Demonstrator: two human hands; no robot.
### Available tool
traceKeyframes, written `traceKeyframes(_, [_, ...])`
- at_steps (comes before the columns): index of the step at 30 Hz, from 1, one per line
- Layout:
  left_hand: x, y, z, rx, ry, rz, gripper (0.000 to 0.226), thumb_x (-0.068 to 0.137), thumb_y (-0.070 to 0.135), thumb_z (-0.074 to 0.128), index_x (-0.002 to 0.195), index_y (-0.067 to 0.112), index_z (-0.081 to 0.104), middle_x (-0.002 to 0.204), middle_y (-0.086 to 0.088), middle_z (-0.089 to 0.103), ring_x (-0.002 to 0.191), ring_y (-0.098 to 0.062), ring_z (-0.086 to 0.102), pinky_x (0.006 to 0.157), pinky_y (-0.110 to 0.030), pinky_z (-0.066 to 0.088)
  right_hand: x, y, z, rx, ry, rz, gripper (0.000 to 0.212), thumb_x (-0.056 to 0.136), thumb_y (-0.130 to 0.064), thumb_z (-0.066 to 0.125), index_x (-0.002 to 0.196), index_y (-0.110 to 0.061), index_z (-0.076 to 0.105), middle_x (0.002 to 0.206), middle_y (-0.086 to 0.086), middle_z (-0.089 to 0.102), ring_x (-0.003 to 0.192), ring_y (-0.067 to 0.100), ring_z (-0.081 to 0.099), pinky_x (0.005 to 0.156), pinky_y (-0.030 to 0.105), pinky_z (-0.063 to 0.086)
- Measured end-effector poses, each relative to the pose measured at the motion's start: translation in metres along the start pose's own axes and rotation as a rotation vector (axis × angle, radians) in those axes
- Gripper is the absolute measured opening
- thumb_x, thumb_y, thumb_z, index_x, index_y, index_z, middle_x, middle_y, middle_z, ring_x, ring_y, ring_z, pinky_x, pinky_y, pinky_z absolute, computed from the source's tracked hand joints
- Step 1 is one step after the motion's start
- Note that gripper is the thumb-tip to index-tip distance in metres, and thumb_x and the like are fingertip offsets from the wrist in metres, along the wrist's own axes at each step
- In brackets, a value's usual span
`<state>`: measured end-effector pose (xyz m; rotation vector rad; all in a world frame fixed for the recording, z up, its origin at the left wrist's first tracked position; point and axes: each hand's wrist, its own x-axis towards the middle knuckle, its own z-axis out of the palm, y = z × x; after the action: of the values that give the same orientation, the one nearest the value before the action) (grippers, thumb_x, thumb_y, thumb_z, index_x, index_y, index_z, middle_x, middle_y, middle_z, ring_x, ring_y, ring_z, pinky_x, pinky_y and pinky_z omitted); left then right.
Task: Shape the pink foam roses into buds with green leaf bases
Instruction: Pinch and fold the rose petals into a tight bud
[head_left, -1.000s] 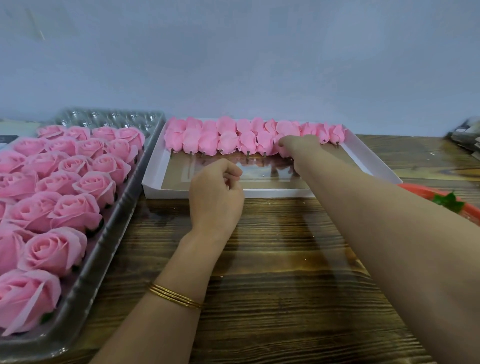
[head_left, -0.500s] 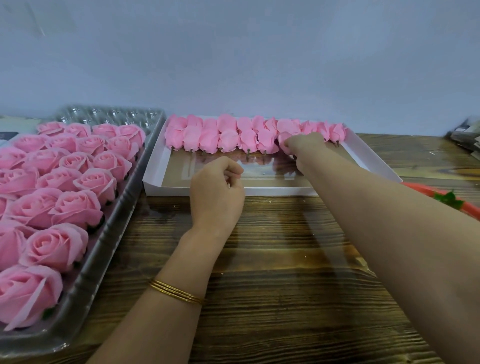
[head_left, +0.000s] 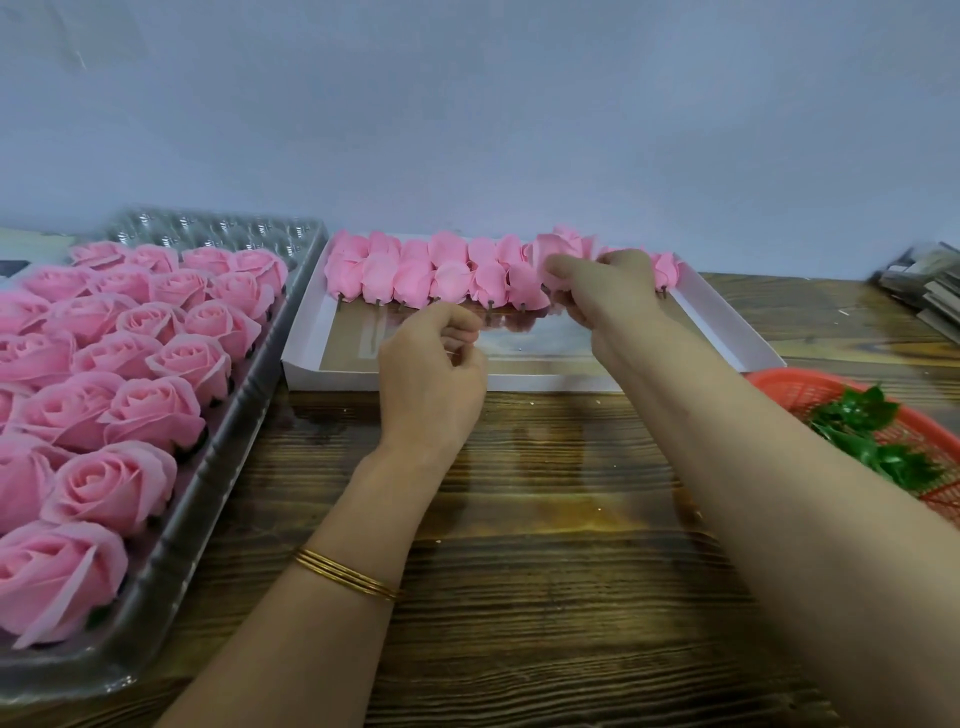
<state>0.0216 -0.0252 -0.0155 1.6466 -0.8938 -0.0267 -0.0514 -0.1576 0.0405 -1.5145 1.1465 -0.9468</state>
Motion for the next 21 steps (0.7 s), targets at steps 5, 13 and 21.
traceKeyframes(5, [0.001, 0.006, 0.0, -0.28, -0.061, -0.123, 0.024, 0.078, 0.007, 0.07, 0.091, 0.026, 0.064, 0.09, 0.01, 0.069, 0.085, 0.004, 0.065, 0.075, -0.01, 0.049, -0.044, 0.001, -0.01, 0.125, -0.114, -0.038, 0.016, 0.082, -0.003, 0.068, 0.074, -0.005, 0.054, 0.067, 0.015, 0.054, 0.05, 0.015, 0.054, 0.054, 0.023, 0.042])
traceKeyframes(13, [0.002, 0.018, 0.001, -0.844, -0.525, -0.306, 0.022, 0.083, 0.021, 0.062, 0.068, 0.018, 0.078, 0.083, -0.003, 0.074, 0.09, -0.017, 0.07, 0.083, -0.028, 0.057, -0.083, 0.026, -0.017, 0.321, -0.273, 0.06, 0.046, 0.083, -0.013, 0.074, 0.115, 0.016, 0.056, 0.087, 0.013, 0.051, 0.076, 0.018, 0.054, 0.049, 0.022, 0.045])
traceKeyframes(21, [-0.001, 0.019, 0.001, -0.841, -0.643, -0.419, 0.013, 0.076, 0.018, 0.069, 0.085, 0.011, 0.075, 0.092, -0.009, 0.068, 0.093, -0.019, 0.062, 0.089, -0.026, 0.054, -0.09, 0.039, -0.019, 0.471, -0.258, 0.113, 0.039, 0.087, -0.012, 0.069, 0.112, 0.014, 0.058, 0.073, 0.01, 0.053, 0.069, 0.018, 0.054, 0.066, 0.04, 0.042])
